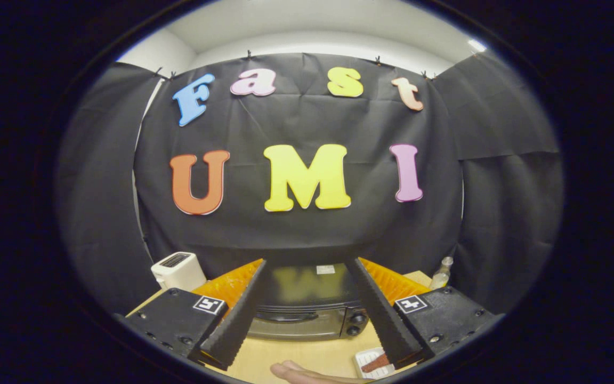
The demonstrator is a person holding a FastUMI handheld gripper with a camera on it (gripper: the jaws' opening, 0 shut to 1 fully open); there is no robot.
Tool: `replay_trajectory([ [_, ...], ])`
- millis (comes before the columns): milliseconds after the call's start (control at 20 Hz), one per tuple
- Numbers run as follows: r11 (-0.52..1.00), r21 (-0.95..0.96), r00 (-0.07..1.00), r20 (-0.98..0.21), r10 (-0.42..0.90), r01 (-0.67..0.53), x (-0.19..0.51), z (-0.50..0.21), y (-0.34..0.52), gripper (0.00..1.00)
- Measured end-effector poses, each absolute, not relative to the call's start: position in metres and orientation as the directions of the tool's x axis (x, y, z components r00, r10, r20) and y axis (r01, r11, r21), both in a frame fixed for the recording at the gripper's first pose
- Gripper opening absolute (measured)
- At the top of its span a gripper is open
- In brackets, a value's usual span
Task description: Open the toaster oven, put the food inside, and close the toaster oven door.
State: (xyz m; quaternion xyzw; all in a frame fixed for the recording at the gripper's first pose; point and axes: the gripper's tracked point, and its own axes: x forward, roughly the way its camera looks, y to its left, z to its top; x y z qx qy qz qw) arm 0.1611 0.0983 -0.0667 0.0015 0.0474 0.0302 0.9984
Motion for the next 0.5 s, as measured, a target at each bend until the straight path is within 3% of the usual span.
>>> replay_trajectory([
  [500,0.994,-0.067,0.937,-0.345,0.058,-0.086,0.239,-0.183,0.131,1.0],
])
